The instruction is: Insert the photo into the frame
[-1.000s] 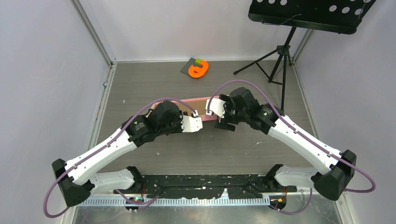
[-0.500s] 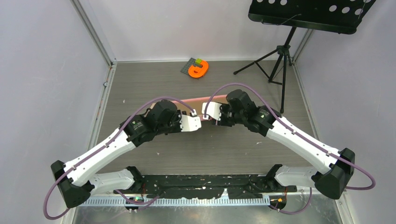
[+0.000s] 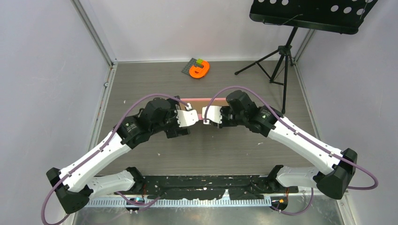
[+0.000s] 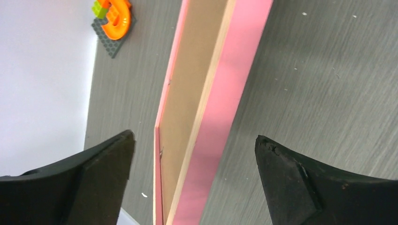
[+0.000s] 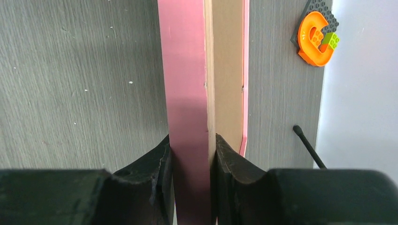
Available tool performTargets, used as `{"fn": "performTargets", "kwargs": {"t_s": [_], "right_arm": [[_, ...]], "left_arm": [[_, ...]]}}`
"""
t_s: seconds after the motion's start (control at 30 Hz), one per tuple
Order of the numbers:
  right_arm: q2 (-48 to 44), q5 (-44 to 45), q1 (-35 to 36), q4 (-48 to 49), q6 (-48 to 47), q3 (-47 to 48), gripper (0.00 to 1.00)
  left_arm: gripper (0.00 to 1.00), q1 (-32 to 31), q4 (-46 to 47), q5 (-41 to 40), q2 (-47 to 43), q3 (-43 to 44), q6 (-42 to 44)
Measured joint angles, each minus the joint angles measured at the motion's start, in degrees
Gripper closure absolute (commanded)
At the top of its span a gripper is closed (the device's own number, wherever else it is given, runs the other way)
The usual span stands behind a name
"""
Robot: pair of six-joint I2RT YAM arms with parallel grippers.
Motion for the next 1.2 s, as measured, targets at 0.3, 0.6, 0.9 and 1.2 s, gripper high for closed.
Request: {"fn": "performTargets", "kwargs": {"t_s": [0.3, 0.6, 0.9, 1.2], "right_arm": [[2.0, -0.7, -0.1, -7.2, 6.1, 8.4, 0.94], [10.7, -3.3, -1.9, -15.8, 20.3, 27.1, 0.94], [20.0, -8.9, -7.5, -21.2, 33.1, 40.9, 0.95], [21.6, -14.9, -13.9, -21.0, 40.7, 41.3, 0.95]], "left_arm": [[0.00, 6.8, 0.8, 0.4, -2.8, 4.3, -1.9], [0.00, 19.0, 0.9, 3.3, -7.0, 15.2, -10.3], [0.00, 26.3, 0.3, 6.9, -7.0, 17.2, -16.5], [0.00, 27.2, 0.0, 8.6, -7.3, 13.6, -18.1]]}}
